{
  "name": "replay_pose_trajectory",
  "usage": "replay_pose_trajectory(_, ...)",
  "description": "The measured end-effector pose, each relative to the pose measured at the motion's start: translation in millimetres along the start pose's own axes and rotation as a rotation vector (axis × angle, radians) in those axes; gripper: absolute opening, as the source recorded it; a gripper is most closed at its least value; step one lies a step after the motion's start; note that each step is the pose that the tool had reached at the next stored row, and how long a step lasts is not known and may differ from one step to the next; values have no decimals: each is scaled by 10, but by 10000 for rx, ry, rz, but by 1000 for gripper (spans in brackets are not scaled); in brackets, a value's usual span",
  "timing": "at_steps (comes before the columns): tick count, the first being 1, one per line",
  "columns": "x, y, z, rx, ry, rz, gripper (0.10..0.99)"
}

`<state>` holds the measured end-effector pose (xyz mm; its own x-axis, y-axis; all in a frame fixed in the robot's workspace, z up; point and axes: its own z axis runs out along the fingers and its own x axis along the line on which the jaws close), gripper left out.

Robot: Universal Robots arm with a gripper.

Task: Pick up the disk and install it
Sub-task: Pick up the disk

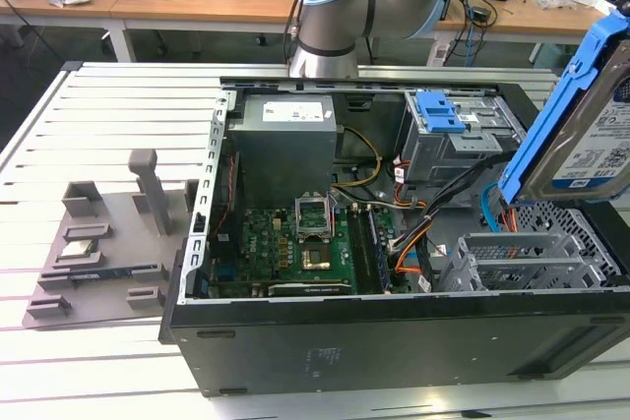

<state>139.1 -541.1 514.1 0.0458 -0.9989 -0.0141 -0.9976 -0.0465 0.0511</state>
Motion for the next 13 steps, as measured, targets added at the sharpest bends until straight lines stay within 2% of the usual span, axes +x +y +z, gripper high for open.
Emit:
replay_pose_trajectory(5, -1, 4, 15, 2, -6, 182, 369)
replay_pose_trajectory(8, -1, 4, 22, 8, -27, 627, 369)
replay_pose_trajectory(13, 0, 12, 55, 9, -31, 641, 369)
